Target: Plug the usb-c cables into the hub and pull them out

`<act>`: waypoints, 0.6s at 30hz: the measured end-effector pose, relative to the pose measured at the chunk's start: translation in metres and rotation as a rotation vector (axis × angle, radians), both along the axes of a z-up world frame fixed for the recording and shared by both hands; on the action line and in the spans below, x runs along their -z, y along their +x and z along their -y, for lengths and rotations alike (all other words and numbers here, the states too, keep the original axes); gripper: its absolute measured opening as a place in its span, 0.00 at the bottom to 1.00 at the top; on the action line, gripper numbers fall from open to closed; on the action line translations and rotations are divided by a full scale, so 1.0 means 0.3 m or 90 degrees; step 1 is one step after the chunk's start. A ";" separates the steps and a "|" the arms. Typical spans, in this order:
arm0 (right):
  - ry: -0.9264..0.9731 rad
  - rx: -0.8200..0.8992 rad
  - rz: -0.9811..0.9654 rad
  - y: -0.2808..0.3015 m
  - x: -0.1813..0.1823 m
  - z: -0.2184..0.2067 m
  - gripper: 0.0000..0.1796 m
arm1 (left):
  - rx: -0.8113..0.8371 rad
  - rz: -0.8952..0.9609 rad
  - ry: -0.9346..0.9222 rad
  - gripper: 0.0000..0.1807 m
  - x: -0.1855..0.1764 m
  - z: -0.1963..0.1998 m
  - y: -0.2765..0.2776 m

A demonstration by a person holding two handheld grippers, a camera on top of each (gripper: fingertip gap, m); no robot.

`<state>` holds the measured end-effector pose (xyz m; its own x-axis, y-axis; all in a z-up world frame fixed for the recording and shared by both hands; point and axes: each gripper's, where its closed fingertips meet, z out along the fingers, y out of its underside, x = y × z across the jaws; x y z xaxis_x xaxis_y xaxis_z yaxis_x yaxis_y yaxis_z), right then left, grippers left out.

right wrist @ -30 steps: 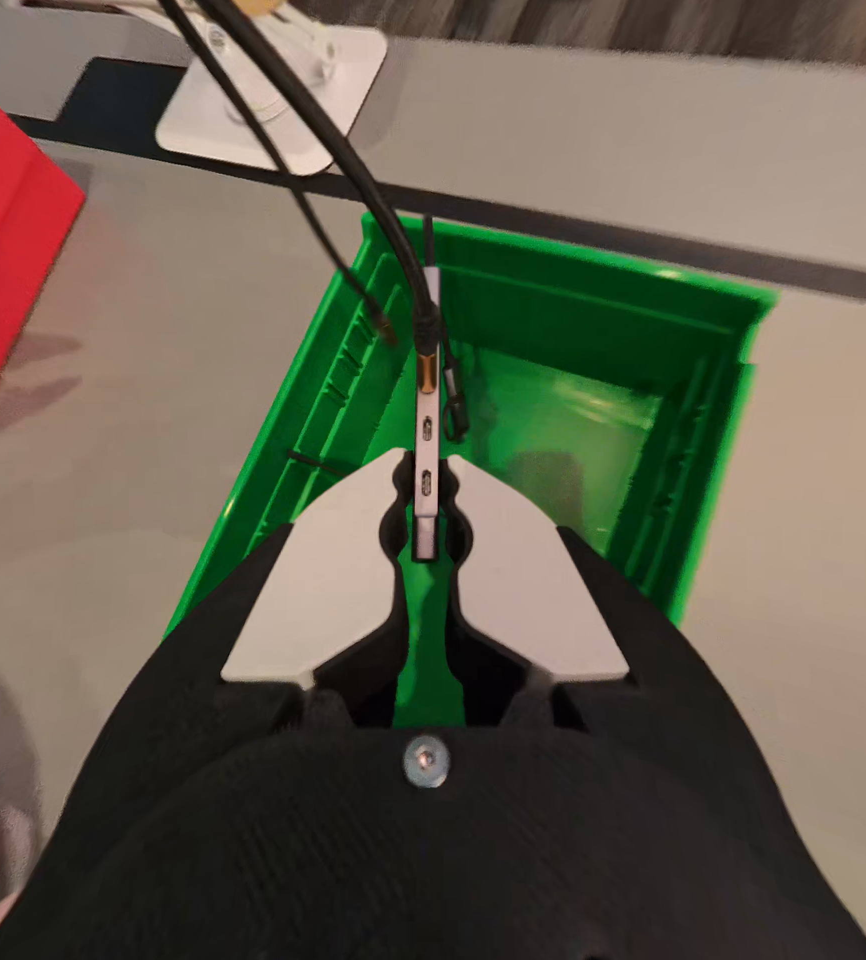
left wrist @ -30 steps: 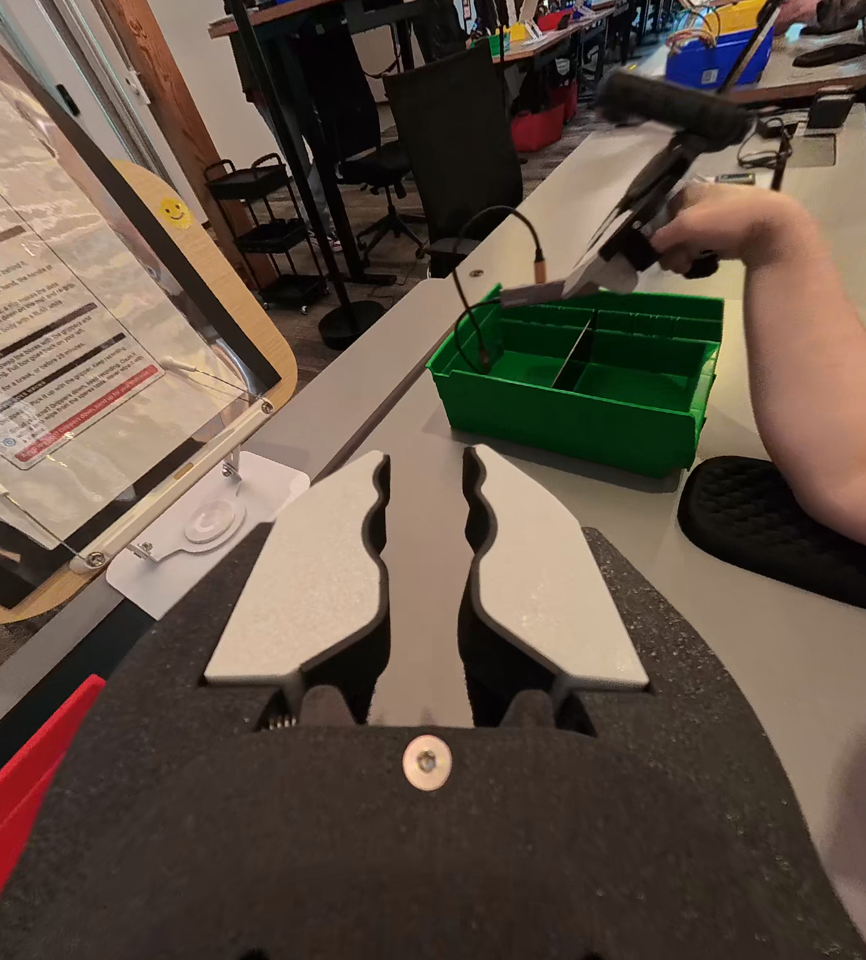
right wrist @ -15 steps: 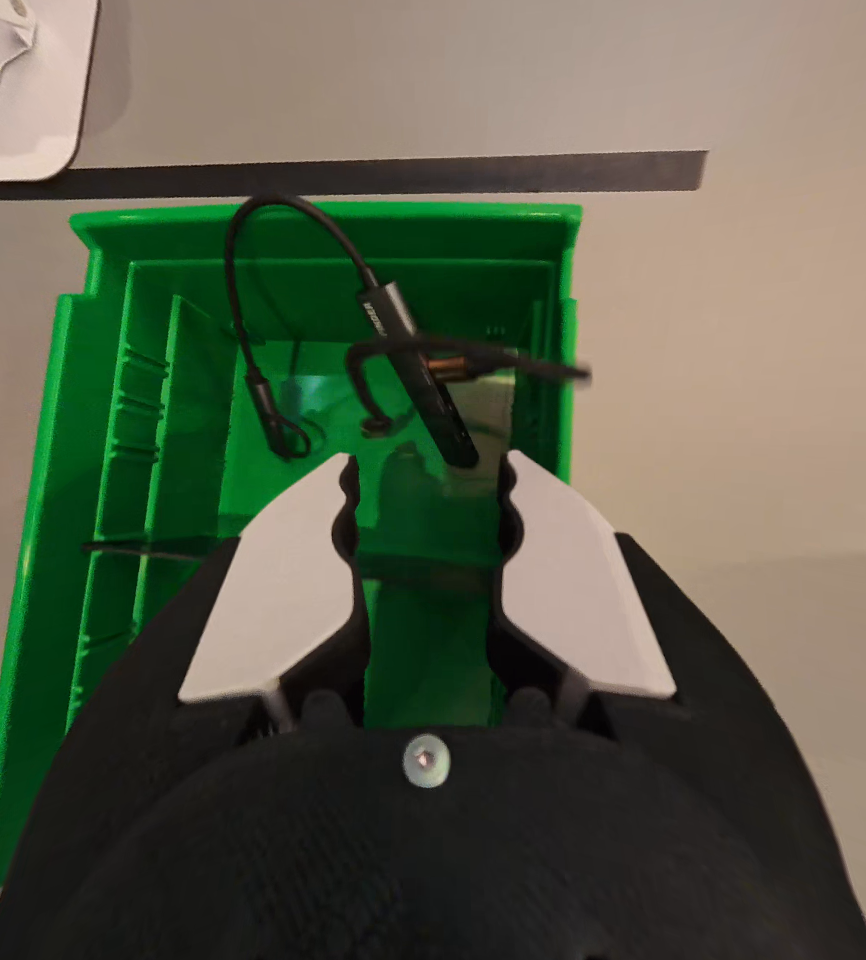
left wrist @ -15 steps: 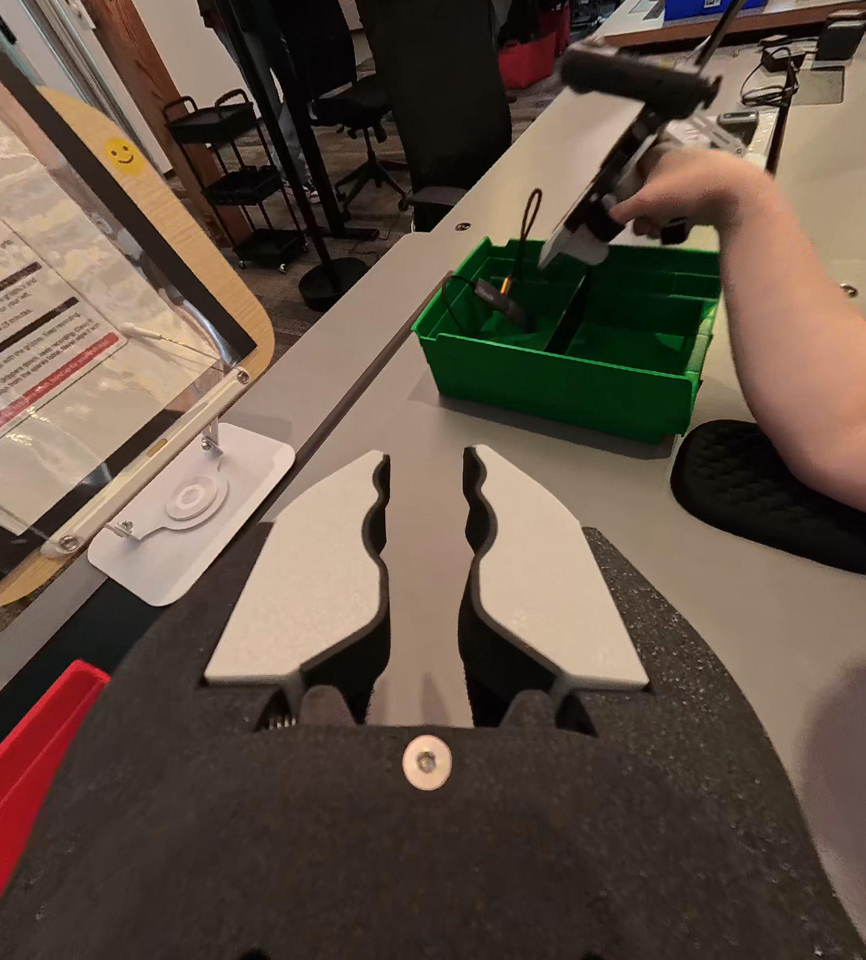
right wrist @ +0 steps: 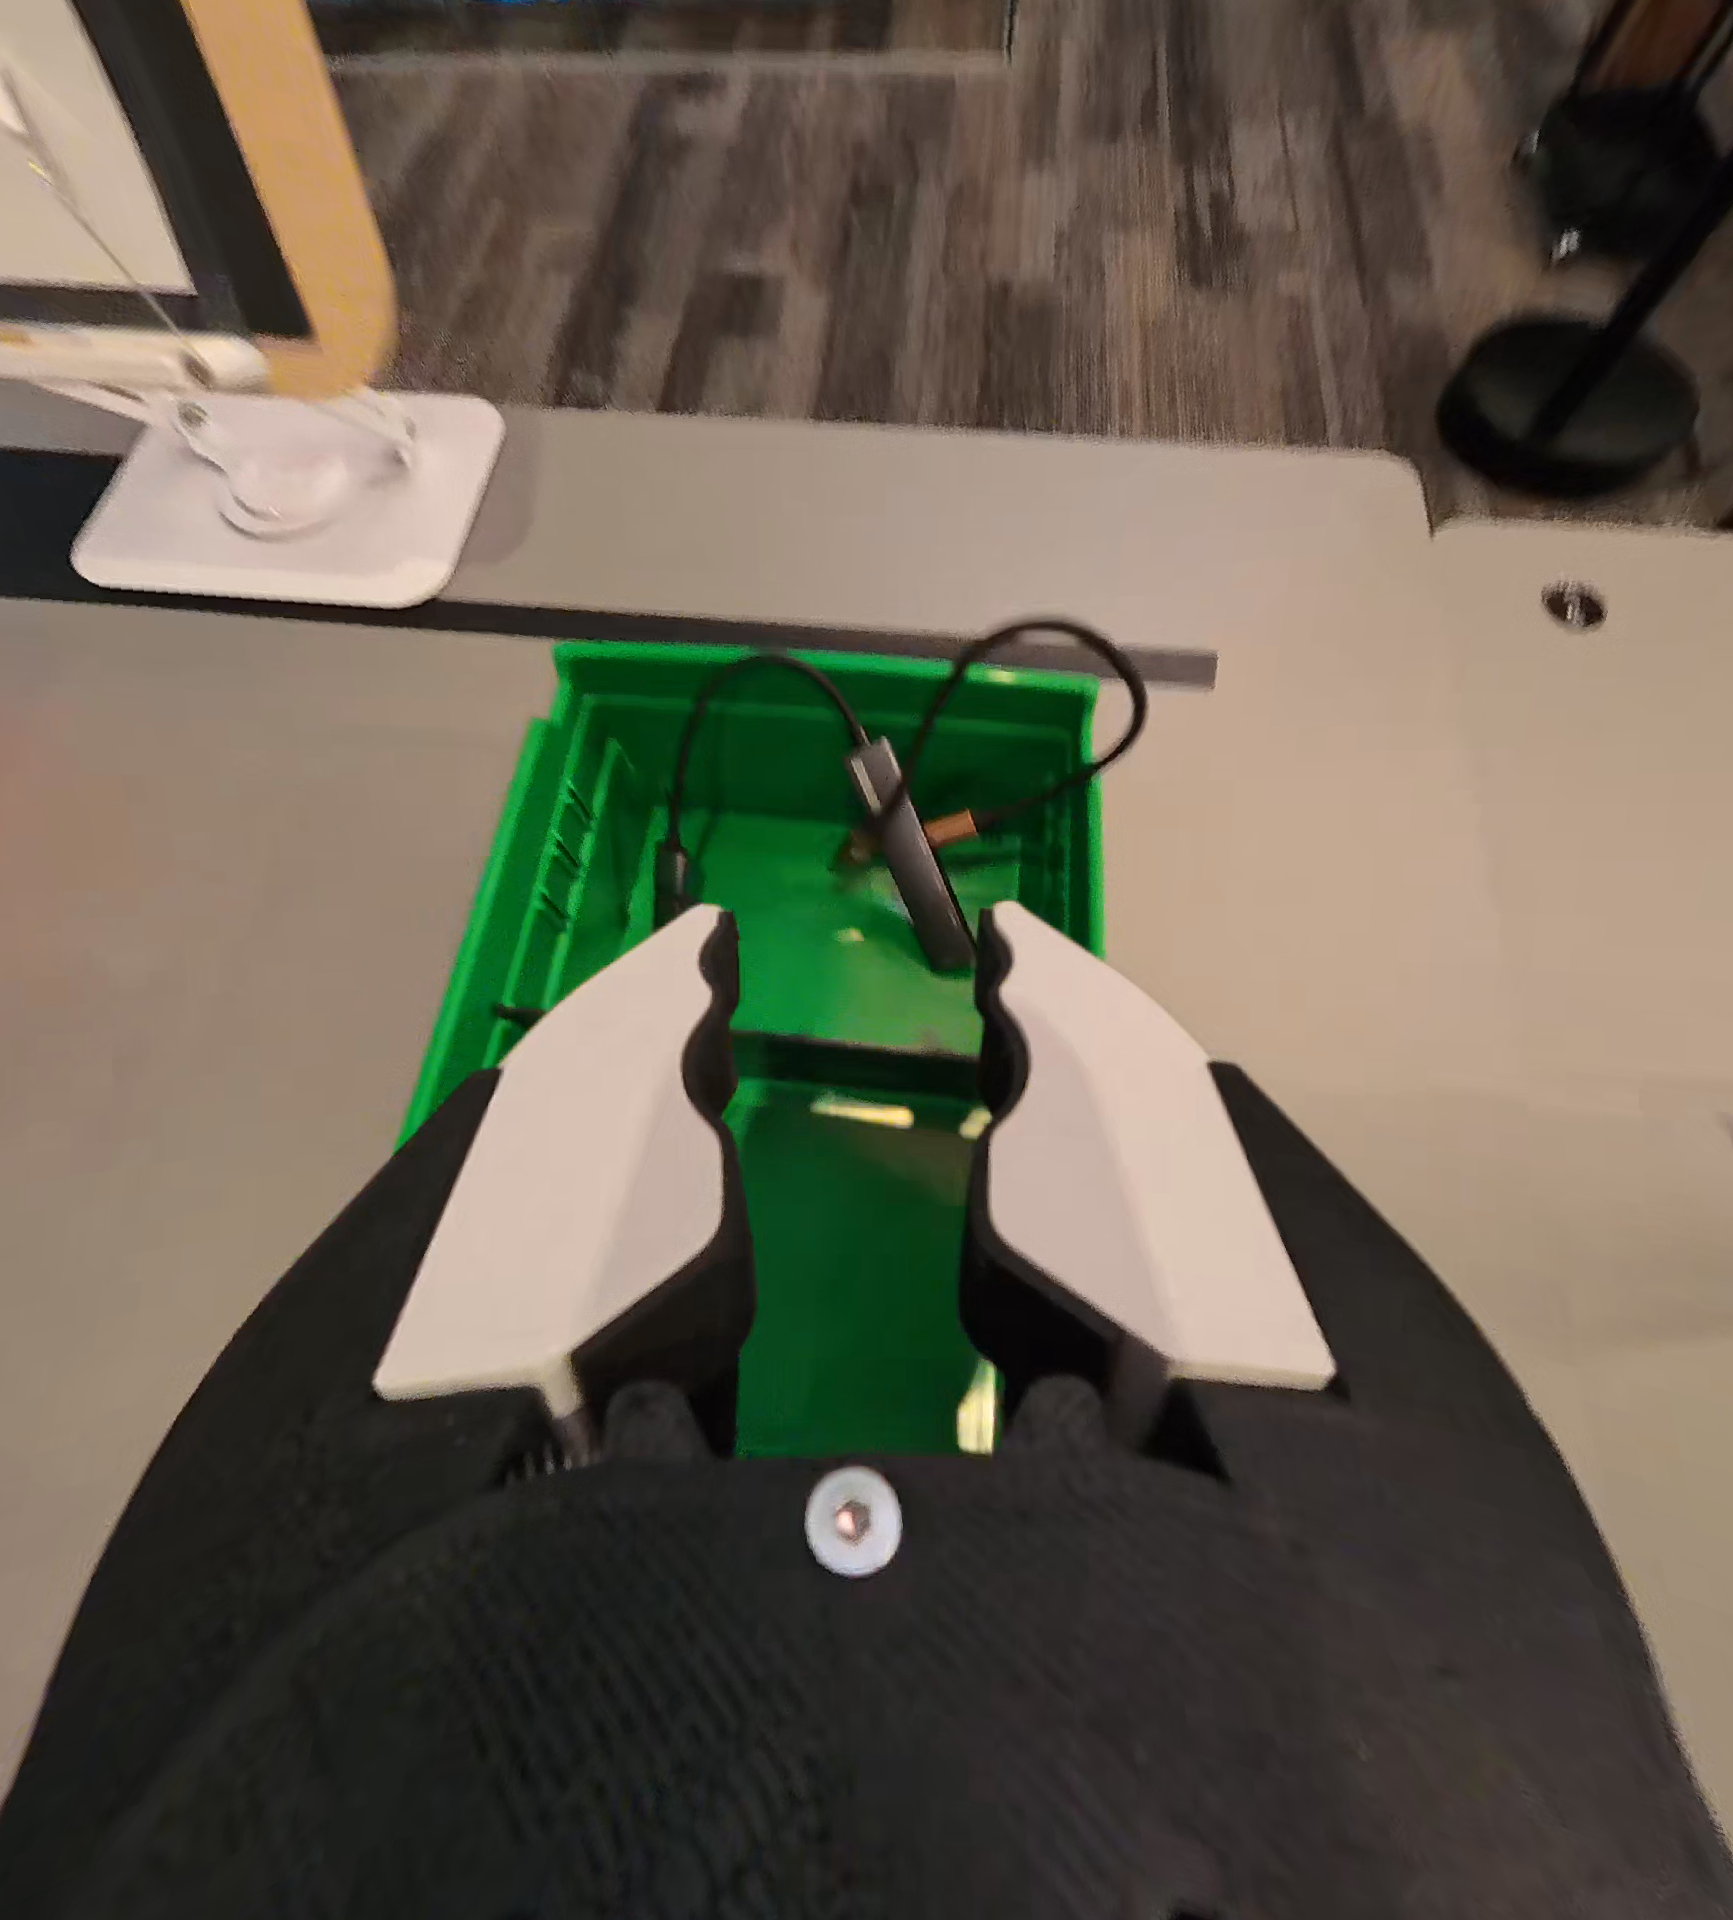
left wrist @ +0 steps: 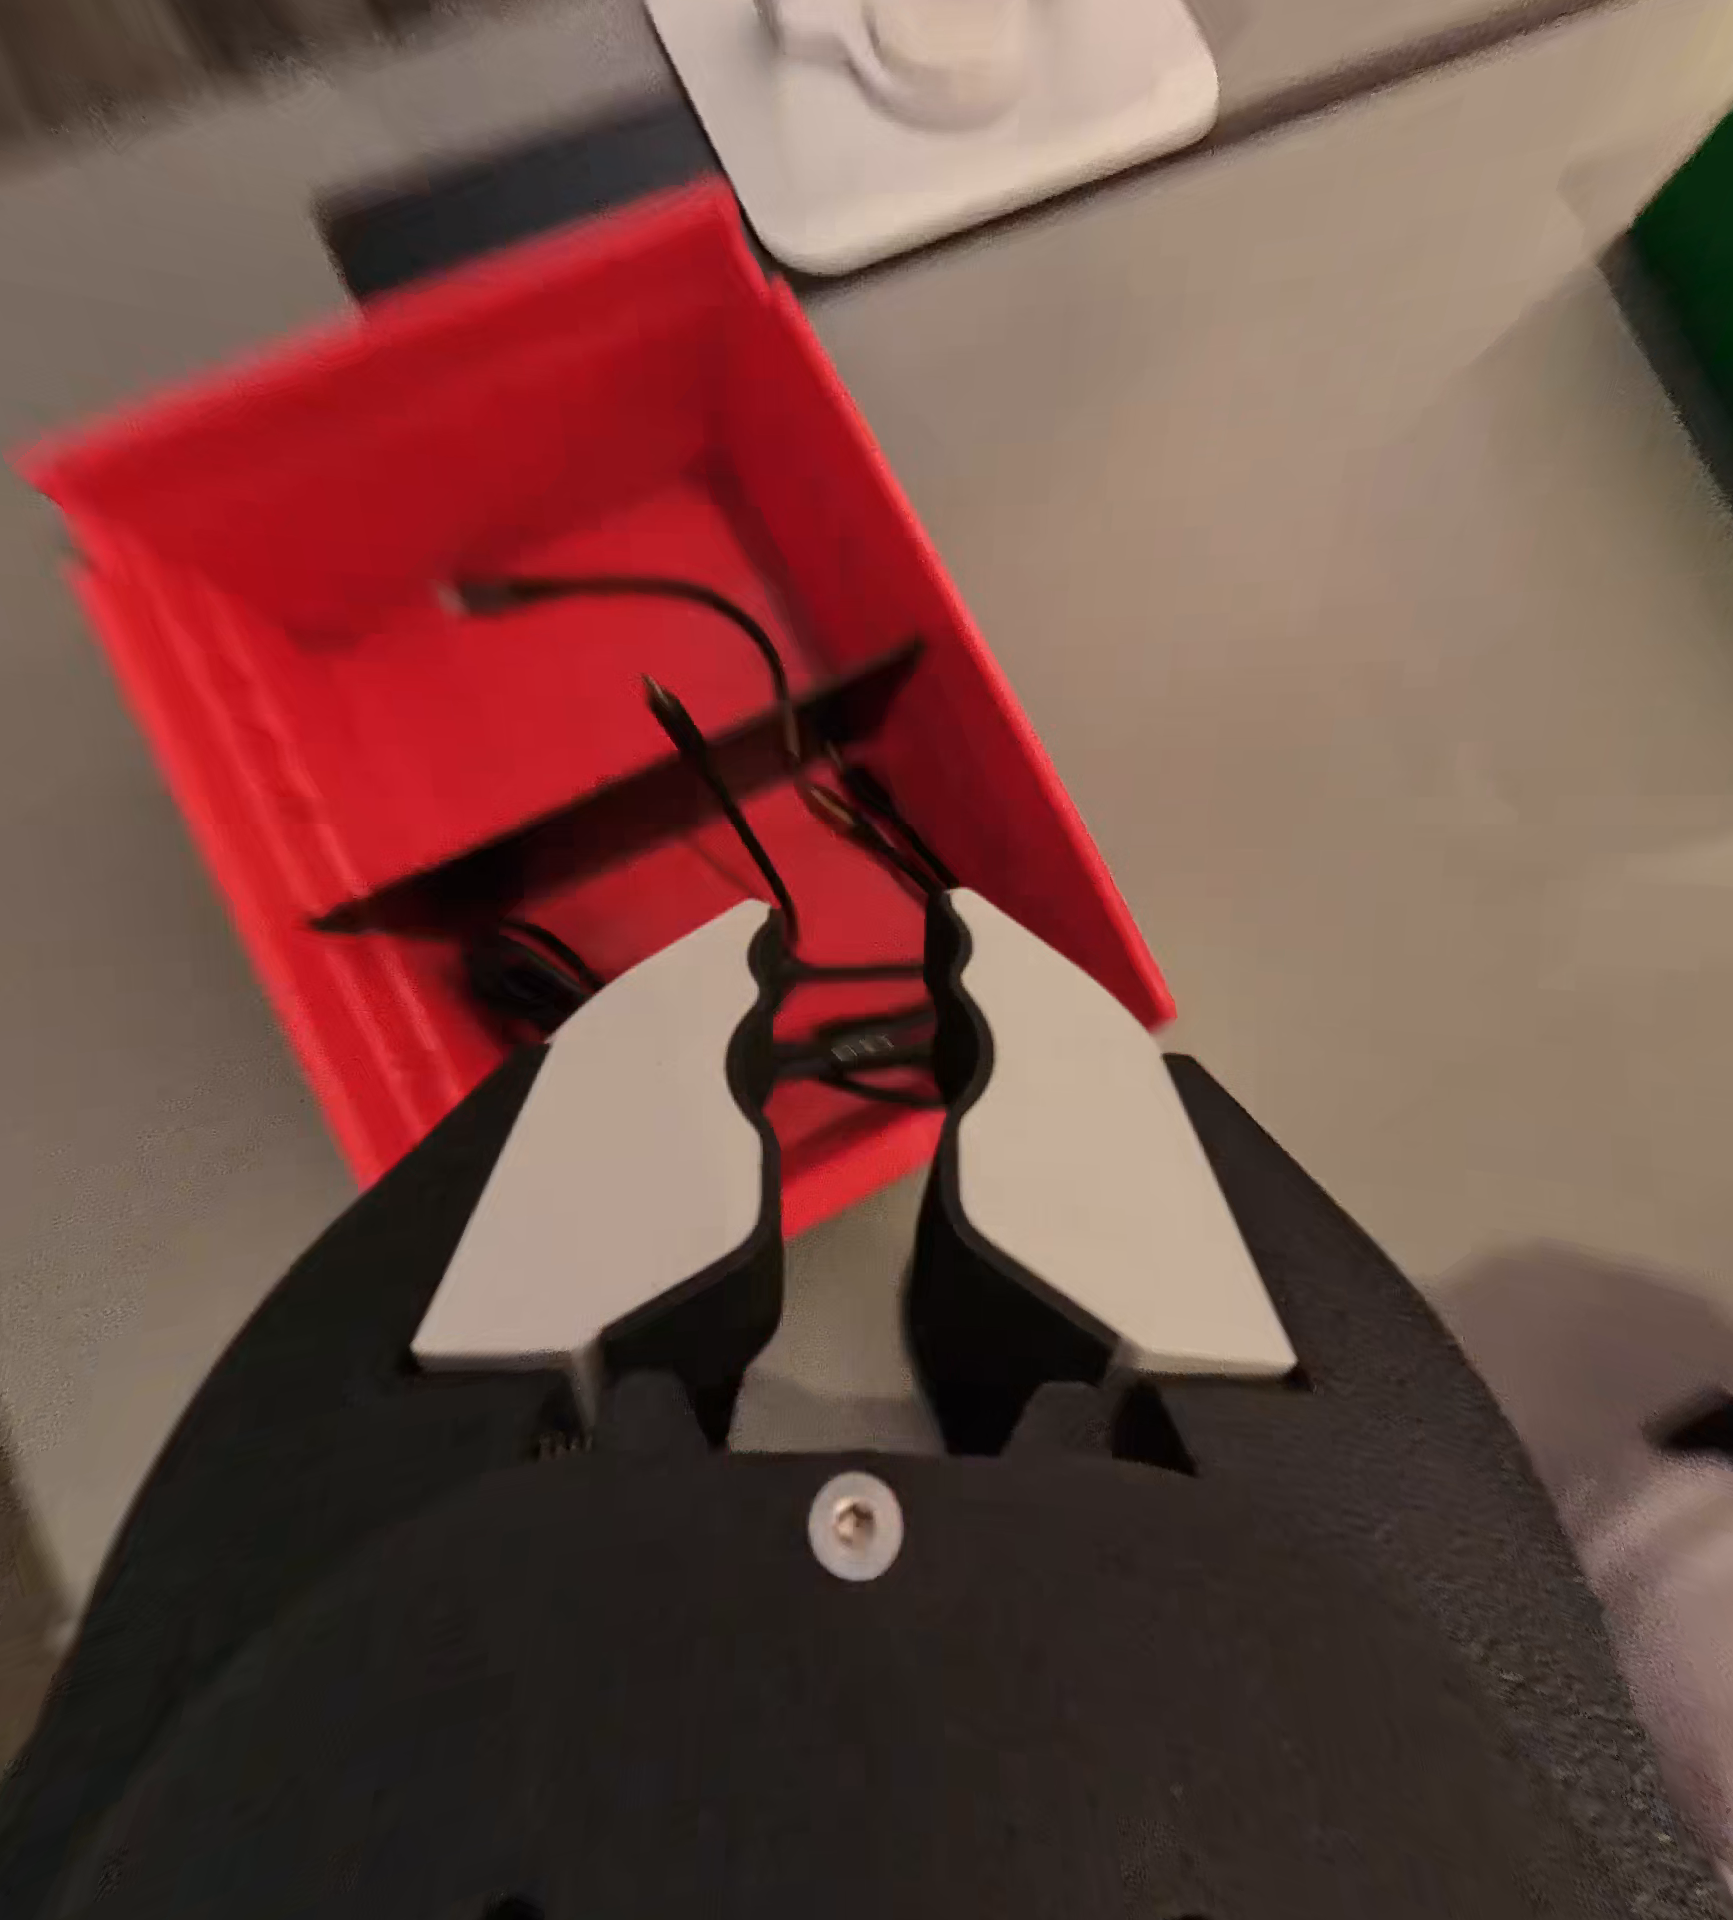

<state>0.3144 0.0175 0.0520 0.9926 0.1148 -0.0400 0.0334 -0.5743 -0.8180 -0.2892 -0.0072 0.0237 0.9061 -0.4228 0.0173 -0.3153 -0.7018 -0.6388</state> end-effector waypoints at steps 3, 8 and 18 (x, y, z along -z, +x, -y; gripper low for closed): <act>0.027 -0.018 0.017 -0.034 -0.032 -0.014 0.24 | 0.025 0.040 -0.115 0.12 0.106 0.011 -0.011; -0.008 -0.016 0.045 -0.030 0.002 -0.021 0.24 | 0.039 0.038 -0.232 0.13 0.272 -0.051 -0.011; -0.015 -0.008 0.041 -0.013 0.013 -0.018 0.24 | 0.046 -0.013 -0.352 0.15 0.335 0.040 -0.022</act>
<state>0.3104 0.0228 0.0482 0.9917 0.1269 0.0207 0.0926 -0.5929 -0.8000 -0.2958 -0.0192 -0.0767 0.8776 -0.4167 0.2370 -0.3836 -0.9069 -0.1743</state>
